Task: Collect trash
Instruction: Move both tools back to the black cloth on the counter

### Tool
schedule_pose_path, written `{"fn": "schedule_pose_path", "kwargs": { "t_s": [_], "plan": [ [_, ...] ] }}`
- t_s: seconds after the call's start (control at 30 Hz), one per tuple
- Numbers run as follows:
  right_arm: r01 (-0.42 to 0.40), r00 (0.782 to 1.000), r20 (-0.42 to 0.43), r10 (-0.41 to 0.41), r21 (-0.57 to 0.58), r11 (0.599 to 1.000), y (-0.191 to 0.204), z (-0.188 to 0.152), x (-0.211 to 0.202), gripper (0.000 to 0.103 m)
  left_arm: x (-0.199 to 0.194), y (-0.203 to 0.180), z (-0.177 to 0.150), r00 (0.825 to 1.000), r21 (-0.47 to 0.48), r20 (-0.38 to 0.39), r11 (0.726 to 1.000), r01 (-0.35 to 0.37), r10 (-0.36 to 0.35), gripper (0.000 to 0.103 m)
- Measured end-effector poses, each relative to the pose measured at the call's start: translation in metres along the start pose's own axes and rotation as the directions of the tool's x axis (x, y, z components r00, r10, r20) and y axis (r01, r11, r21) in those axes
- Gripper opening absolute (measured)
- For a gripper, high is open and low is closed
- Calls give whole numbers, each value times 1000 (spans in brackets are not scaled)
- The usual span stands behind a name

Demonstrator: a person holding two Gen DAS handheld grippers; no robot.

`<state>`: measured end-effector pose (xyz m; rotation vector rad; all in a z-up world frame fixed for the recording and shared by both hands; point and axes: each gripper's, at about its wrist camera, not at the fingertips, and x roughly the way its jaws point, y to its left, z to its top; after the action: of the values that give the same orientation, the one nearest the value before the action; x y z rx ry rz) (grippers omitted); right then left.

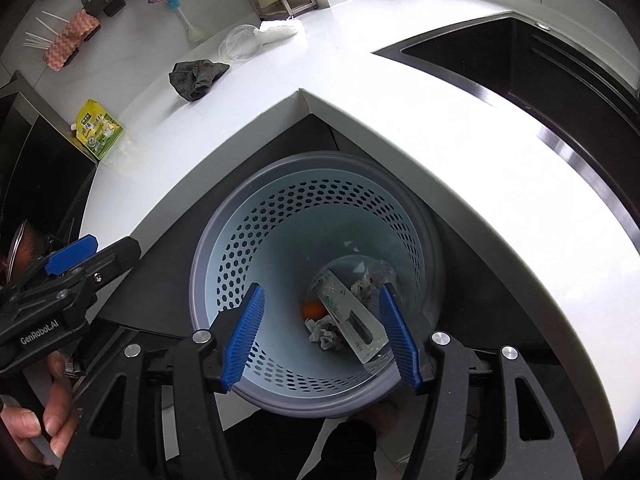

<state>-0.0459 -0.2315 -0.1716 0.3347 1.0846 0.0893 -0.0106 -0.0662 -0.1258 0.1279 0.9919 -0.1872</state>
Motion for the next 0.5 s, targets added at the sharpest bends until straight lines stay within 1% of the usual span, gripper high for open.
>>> {"fn": "schedule_pose_path", "kwargs": {
  "t_s": [0.27,0.5],
  "plan": [
    [4,997,77,-1,-37,999,11,23,-21,64,-23,23,29,996,-55,73,998,-37,41,95],
    [22,981,193,-6,-82,996,24,65,-33,72,-33,47,62,986,-106,140,992,-72,87,97]
  ]
}}
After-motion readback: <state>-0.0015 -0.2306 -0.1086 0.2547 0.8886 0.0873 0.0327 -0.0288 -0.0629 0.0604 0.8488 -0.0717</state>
